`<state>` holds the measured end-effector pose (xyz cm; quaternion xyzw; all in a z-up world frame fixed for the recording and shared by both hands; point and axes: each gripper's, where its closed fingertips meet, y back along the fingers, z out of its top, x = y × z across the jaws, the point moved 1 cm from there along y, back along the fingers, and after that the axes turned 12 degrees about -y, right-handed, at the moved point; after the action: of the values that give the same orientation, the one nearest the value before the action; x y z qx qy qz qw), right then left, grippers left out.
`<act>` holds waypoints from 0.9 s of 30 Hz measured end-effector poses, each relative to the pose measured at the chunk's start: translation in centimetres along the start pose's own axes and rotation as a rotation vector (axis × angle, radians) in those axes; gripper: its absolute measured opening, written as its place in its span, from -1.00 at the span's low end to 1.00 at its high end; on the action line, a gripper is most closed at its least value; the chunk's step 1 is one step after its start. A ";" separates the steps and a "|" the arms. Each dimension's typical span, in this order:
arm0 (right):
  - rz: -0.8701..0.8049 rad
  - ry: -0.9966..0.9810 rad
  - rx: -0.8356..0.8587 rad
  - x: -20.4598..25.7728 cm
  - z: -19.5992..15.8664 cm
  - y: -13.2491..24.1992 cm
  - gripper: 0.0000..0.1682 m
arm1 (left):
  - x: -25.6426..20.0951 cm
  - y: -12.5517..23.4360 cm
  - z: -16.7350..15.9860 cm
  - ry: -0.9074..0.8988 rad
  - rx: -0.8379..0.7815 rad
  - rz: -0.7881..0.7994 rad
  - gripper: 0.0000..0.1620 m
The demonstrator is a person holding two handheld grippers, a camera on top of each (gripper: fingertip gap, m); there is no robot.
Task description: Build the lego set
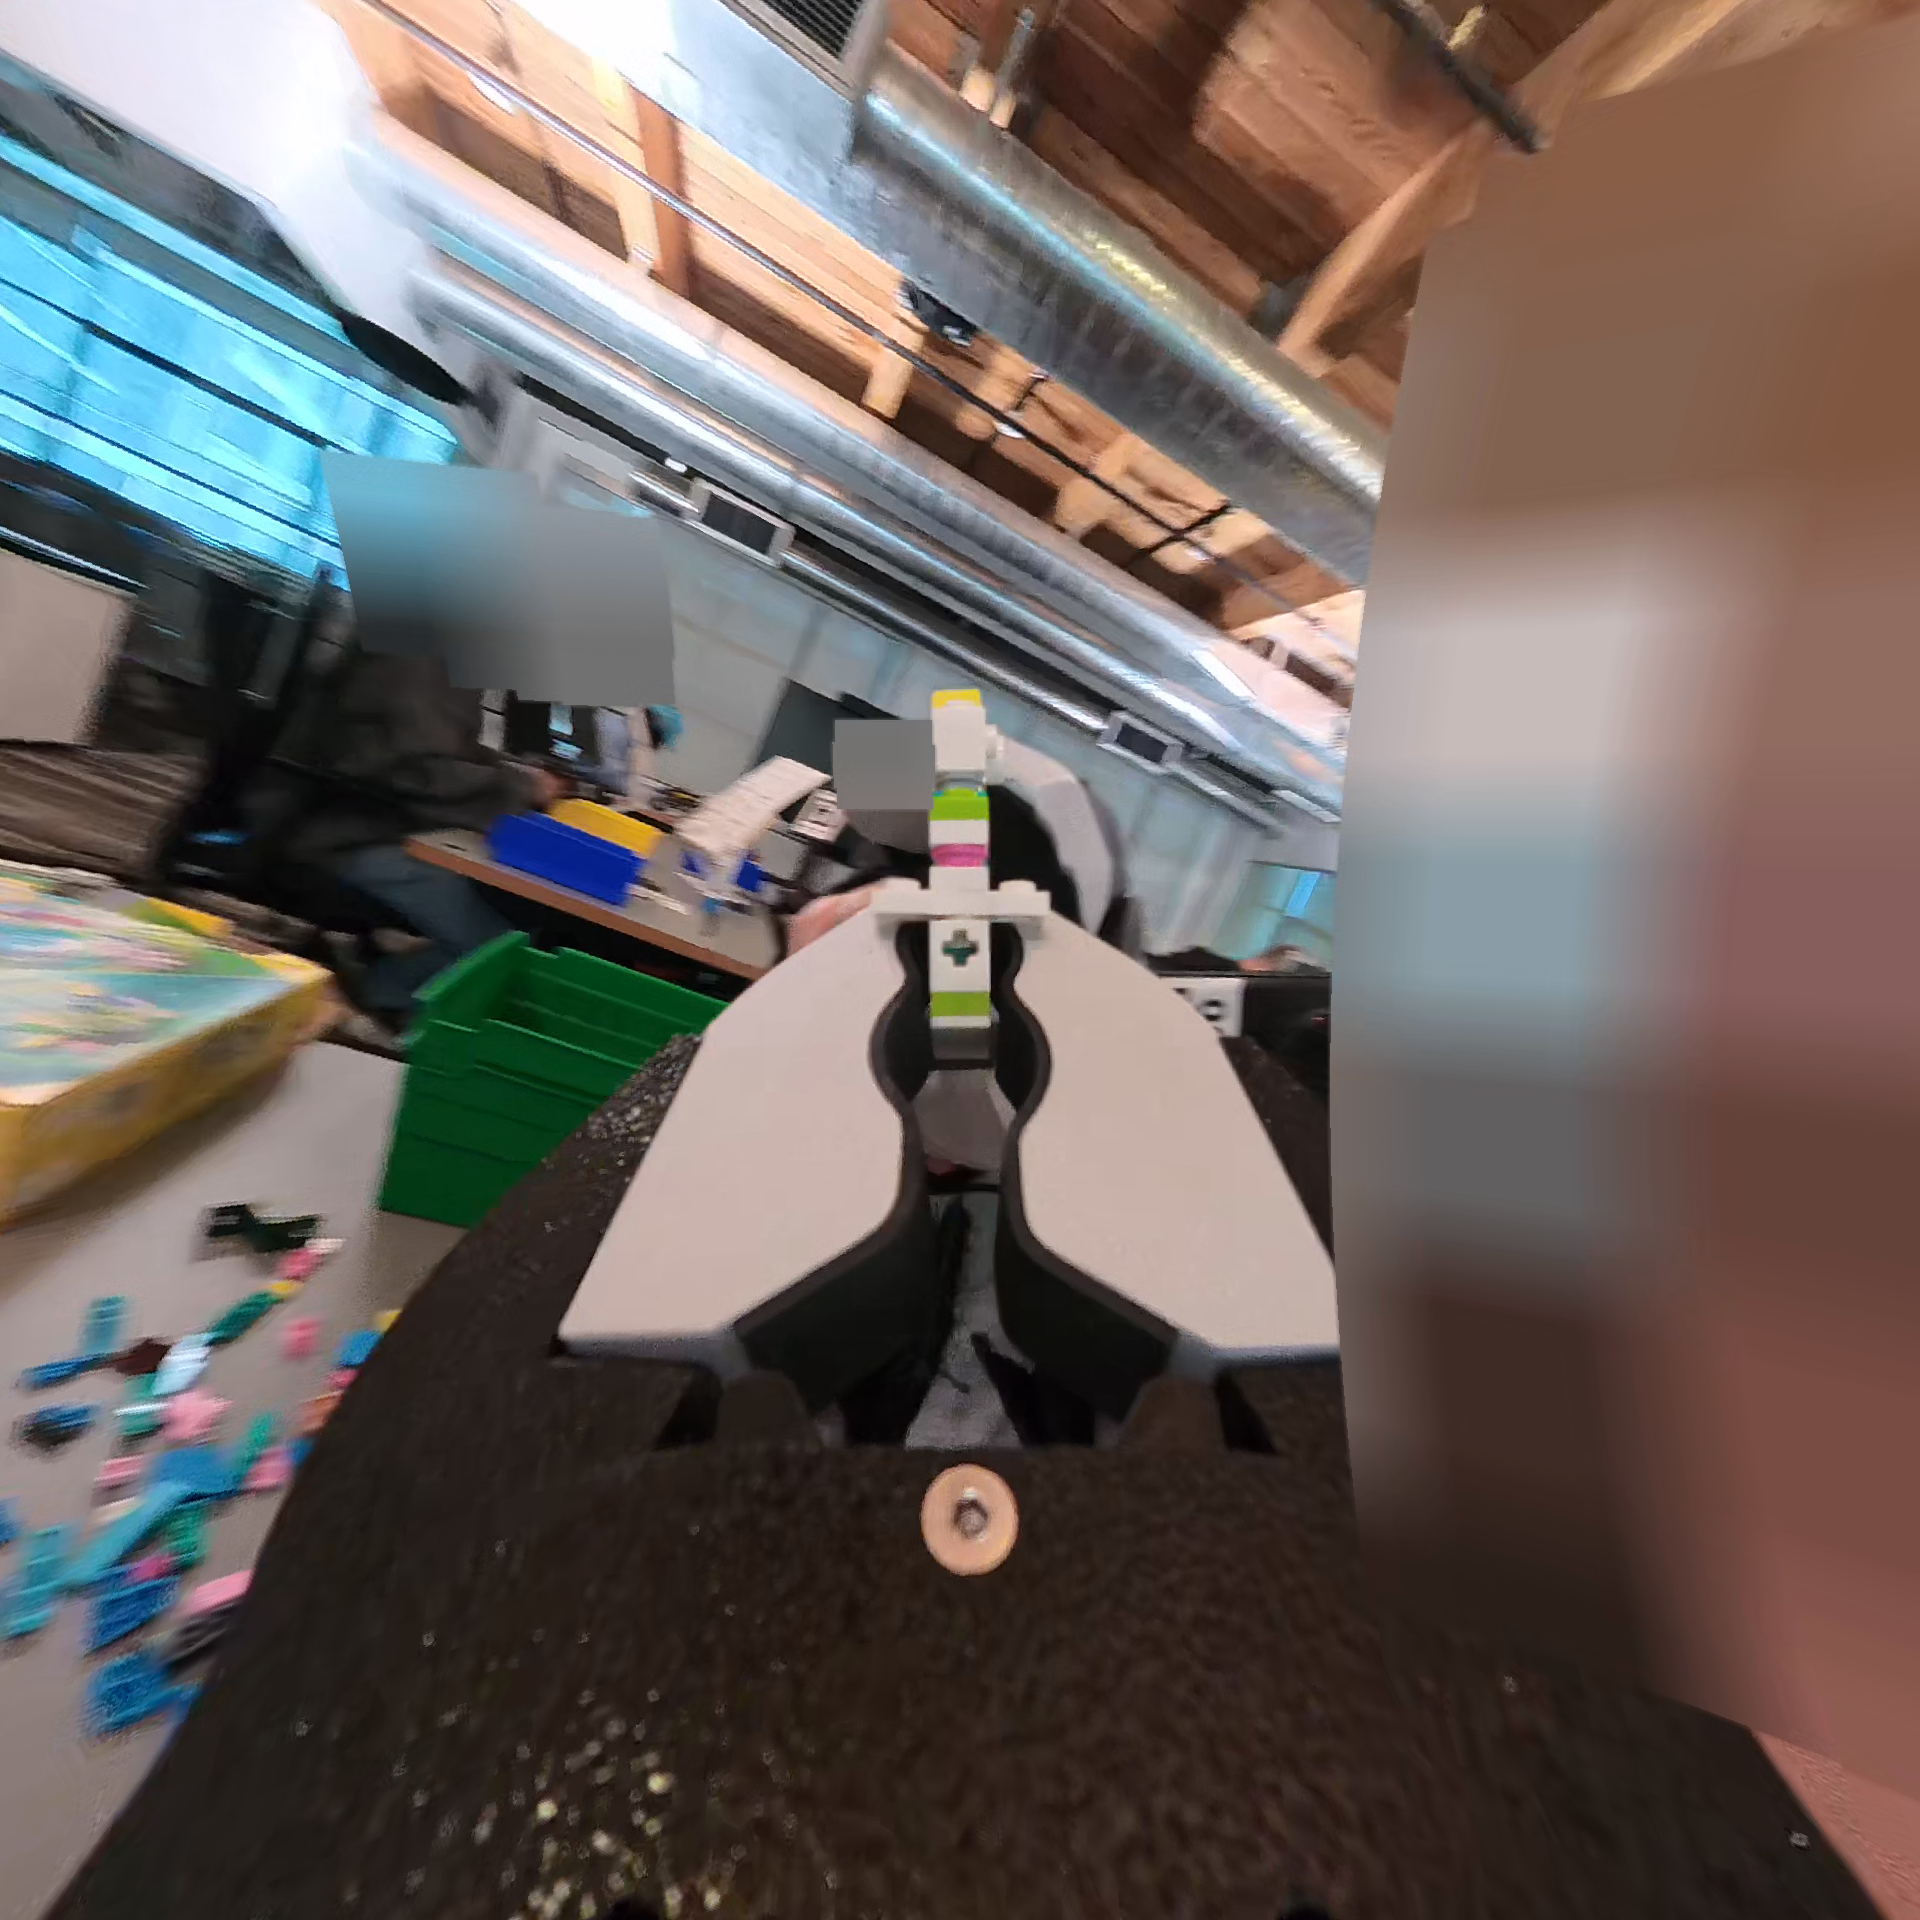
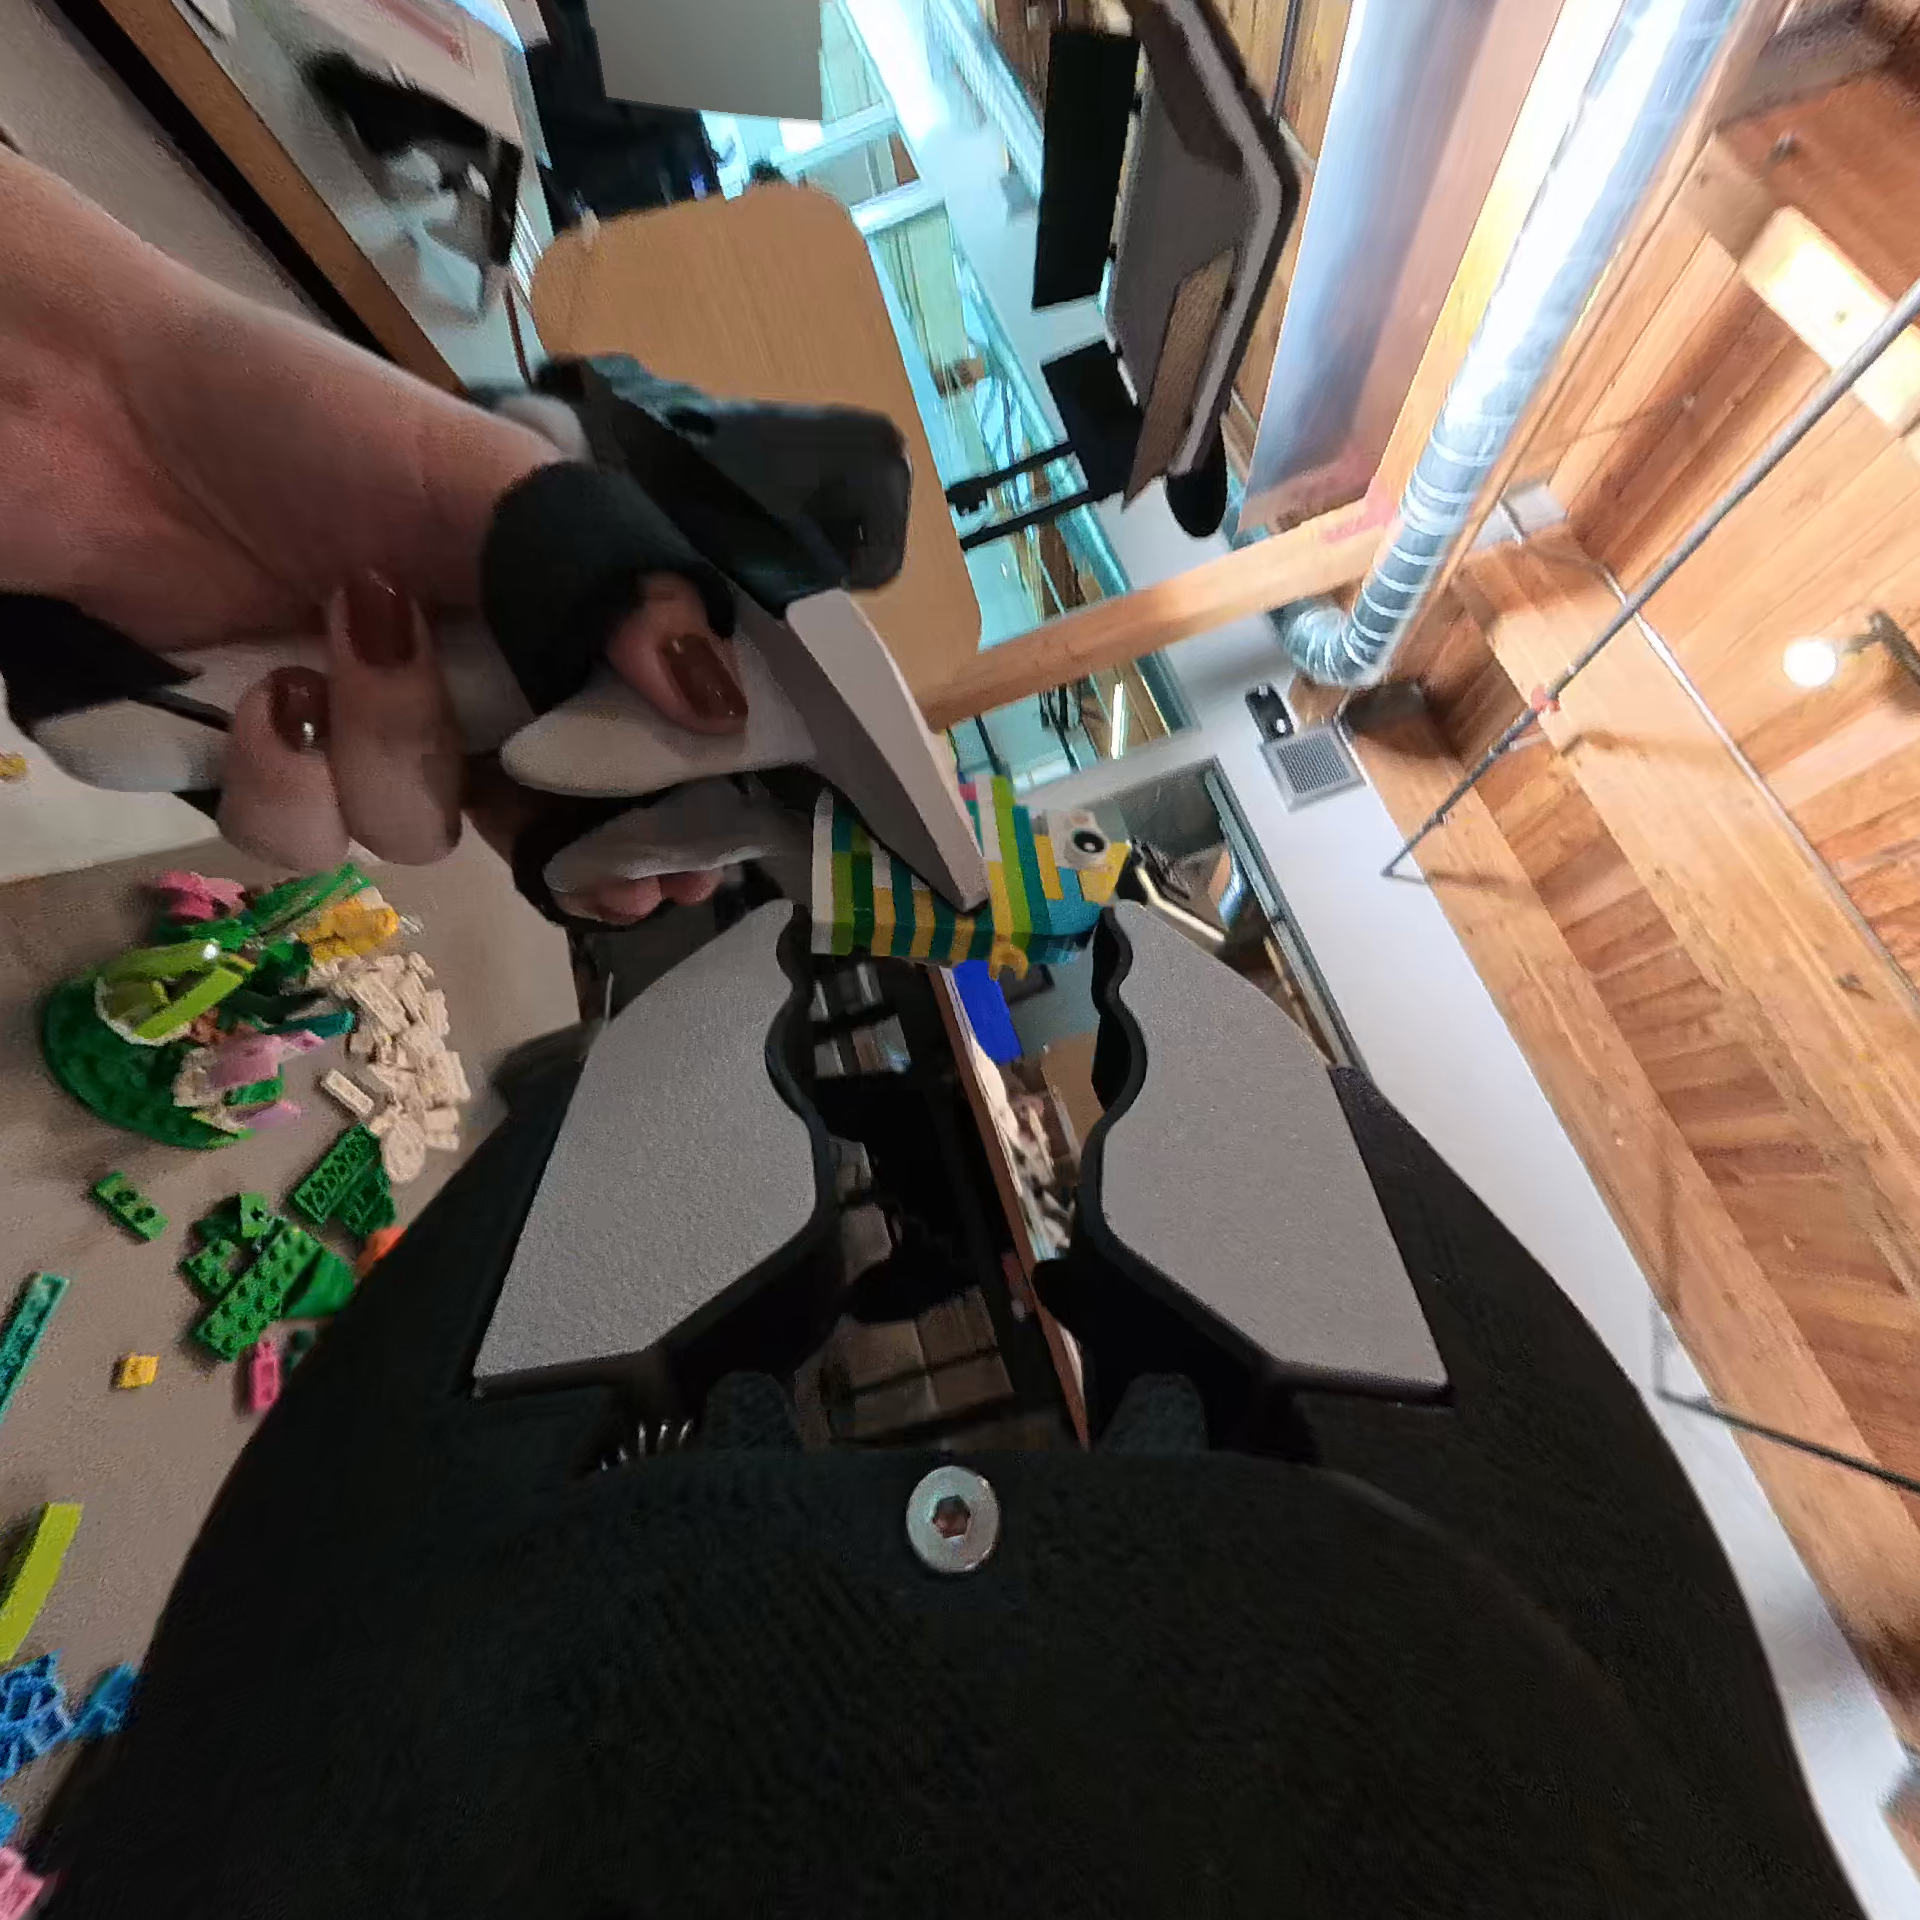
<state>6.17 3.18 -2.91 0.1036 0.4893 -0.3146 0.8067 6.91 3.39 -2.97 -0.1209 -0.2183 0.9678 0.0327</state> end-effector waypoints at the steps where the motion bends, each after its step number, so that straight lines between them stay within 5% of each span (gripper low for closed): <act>1: -0.011 -0.005 0.020 0.0 -0.1 -0.3 -0.37 | 0.4 0.2 0.1 -0.046 0.010 0.050 -0.90; 10: -0.020 0.045 0.197 0.5 -1.3 -0.8 -0.11 | 1.5 0.8 0.4 -0.229 0.057 0.220 -0.90; 27: -0.105 0.103 0.321 -0.1 -2.6 -1.7 -0.23 | 1.6 0.2 -0.4 -0.349 0.127 0.298 -0.90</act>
<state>3.23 3.17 -3.92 0.2212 0.4784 -0.4247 0.7361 5.42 3.56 -3.82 0.0198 -0.1388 0.9800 -0.1412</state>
